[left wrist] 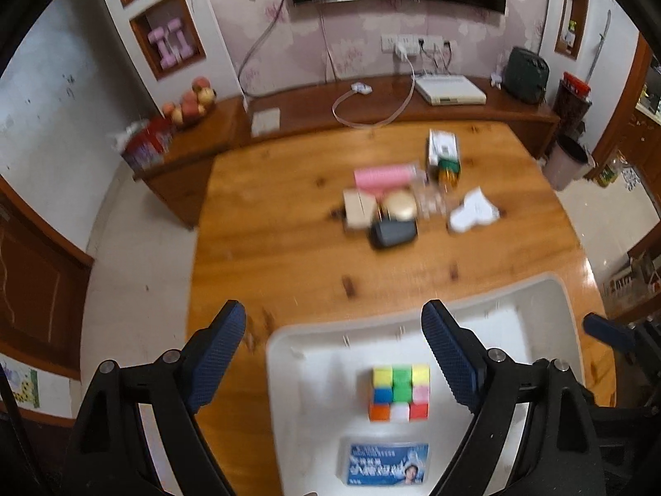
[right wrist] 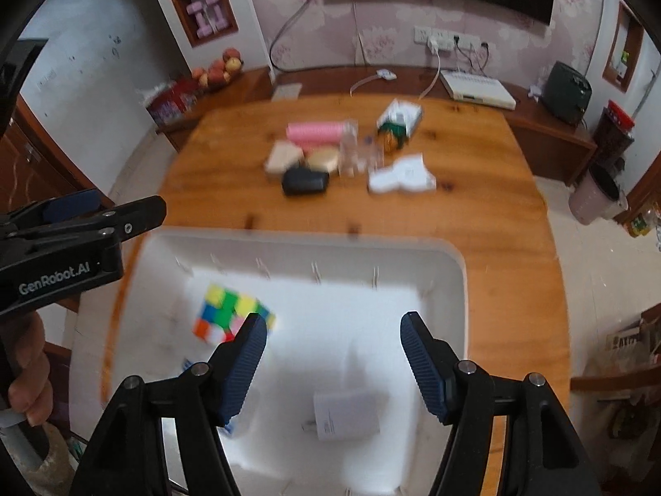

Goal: Organize rigid objects
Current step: 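Reach the right tool to the black plug charger and grasp it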

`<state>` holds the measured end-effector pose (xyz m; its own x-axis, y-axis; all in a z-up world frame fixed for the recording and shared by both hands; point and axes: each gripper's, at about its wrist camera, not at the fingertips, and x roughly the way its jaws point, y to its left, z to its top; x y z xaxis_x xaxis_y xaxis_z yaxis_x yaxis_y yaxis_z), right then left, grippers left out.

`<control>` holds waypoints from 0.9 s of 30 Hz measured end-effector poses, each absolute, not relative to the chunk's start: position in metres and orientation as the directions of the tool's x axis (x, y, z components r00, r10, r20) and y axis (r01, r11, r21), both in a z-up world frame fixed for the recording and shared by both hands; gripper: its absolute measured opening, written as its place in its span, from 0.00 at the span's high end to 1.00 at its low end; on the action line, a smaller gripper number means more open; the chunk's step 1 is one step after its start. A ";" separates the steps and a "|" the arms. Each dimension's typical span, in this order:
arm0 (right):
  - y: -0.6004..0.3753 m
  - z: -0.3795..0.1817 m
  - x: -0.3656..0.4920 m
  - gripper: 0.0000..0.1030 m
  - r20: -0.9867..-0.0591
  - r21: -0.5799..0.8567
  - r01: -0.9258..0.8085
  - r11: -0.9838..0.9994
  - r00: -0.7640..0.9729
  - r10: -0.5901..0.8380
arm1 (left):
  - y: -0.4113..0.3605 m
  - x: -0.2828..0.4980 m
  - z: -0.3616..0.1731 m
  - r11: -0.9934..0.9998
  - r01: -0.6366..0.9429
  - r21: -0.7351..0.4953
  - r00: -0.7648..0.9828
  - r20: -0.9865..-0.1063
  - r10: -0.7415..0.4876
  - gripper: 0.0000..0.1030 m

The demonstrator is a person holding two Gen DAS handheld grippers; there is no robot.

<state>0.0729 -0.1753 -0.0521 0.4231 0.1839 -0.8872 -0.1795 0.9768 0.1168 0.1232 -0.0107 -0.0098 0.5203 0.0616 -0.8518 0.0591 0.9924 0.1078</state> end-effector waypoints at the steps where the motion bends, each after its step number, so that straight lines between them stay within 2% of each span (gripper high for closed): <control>1: -0.175 -0.043 0.079 0.28 -0.882 0.115 -0.179 0.977 0.435 0.183 | -0.011 0.128 -0.004 0.992 0.058 0.111 0.528 -0.847 0.064 0.14; 7: -0.168 0.002 0.122 0.27 -0.847 0.052 -0.169 0.984 0.515 0.134 | -0.005 0.163 0.020 0.994 0.052 0.094 0.551 -0.833 0.050 0.14; 13: -0.156 0.009 0.170 0.21 -0.832 0.025 -0.161 0.987 0.543 0.109 | 0.010 0.199 0.031 0.997 -0.010 0.077 0.596 -0.800 0.068 0.14; 17: -0.145 -0.014 0.201 0.21 -0.855 0.048 -0.159 0.986 0.504 0.123 | 0.018 0.222 0.019 0.999 -0.025 0.035 0.575 -0.817 0.043 0.14; 27: -0.112 -0.123 0.268 0.21 -0.942 0.114 -0.125 0.986 0.303 0.147 | 0.037 0.272 -0.047 0.996 -0.080 -0.037 0.465 -0.885 0.005 0.14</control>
<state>0.2681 -0.1118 -0.1229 0.3026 0.1471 -0.9417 -0.1252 0.9856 0.1137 0.2717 0.0367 -0.0469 0.4651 0.0049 -0.8852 -0.0802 0.9961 -0.0367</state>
